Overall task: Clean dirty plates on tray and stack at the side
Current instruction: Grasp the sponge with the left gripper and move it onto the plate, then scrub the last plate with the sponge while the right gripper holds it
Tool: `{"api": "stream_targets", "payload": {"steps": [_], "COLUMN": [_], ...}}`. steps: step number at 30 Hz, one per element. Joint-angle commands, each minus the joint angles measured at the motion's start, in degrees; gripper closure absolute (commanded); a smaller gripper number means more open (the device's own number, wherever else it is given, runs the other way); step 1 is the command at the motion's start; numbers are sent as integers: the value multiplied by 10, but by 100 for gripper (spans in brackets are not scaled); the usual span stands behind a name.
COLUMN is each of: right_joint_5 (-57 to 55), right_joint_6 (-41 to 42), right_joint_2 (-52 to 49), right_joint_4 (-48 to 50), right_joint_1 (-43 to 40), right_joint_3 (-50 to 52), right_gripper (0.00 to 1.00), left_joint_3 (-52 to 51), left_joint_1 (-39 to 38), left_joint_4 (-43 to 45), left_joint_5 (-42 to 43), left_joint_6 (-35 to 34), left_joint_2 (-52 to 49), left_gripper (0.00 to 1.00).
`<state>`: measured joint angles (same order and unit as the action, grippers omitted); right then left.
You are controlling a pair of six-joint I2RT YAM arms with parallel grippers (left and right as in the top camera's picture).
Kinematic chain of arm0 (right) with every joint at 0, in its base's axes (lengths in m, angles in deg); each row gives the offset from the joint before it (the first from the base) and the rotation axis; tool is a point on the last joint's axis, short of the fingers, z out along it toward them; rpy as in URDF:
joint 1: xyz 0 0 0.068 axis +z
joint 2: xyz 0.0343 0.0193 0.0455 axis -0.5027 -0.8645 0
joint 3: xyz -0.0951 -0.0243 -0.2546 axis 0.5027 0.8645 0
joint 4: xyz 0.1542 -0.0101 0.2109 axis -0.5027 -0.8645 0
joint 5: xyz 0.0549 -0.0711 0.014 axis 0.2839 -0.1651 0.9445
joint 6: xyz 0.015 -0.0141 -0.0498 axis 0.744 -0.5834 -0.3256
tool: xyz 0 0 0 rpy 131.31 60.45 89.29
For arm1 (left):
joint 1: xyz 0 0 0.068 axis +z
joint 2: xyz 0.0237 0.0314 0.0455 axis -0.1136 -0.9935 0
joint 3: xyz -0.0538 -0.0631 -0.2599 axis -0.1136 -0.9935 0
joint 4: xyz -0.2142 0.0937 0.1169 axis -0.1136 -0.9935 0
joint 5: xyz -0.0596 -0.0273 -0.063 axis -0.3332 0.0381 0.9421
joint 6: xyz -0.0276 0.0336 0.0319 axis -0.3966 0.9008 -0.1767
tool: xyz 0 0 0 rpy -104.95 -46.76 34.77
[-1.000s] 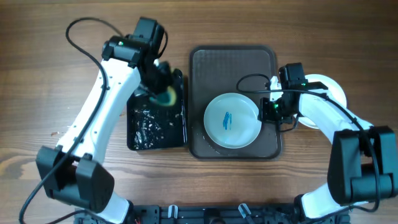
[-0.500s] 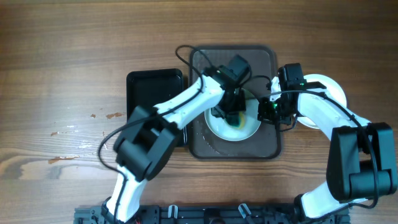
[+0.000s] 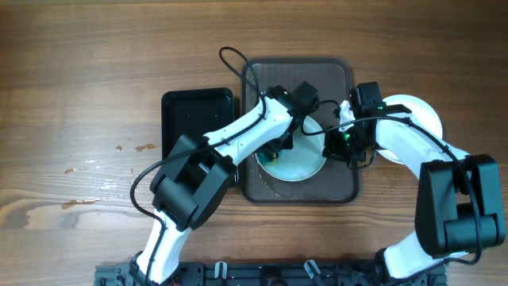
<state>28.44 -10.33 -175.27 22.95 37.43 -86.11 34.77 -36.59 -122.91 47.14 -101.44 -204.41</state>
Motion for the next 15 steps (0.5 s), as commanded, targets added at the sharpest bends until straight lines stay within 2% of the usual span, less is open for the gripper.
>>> {"api": "stream_targets", "payload": {"steps": [1, 2, 4, 5, 7, 12, 15], "right_joint_5": [-61, -63, -64, -64, -64, -84, -86], "right_joint_6": [-16, -19, -20, -21, -23, -15, 8], "right_joint_2": [-12, -12, -12, -12, -12, -12, -12], "right_joint_4": [-14, -17, -22, -22, -23, -24, -24], "right_joint_1": [-14, -14, -13, -11, 1, 37, 42], "right_joint_3": [6, 6, 6, 6, 6, 6, 6], "right_gripper": [96, 96, 96, 96, 96, 96, 96], "left_joint_3": [-16, -17, -22, -27, -38, -44, -44], "left_joint_1": [20, 20, 14, 8, -3, -6, 13], "left_joint_4": [76, 121, 195, 226, 279, 357, 321], "left_joint_5": [120, 229, 352, 377, 378, 380, 316], "left_joint_6": [21, 22, 11, -8, -41, -66, -41], "left_joint_2": [-24, -24, -24, -24, -27, -55, -55], "left_gripper": [96, 96, 96, 96, 96, 96, 96]}}
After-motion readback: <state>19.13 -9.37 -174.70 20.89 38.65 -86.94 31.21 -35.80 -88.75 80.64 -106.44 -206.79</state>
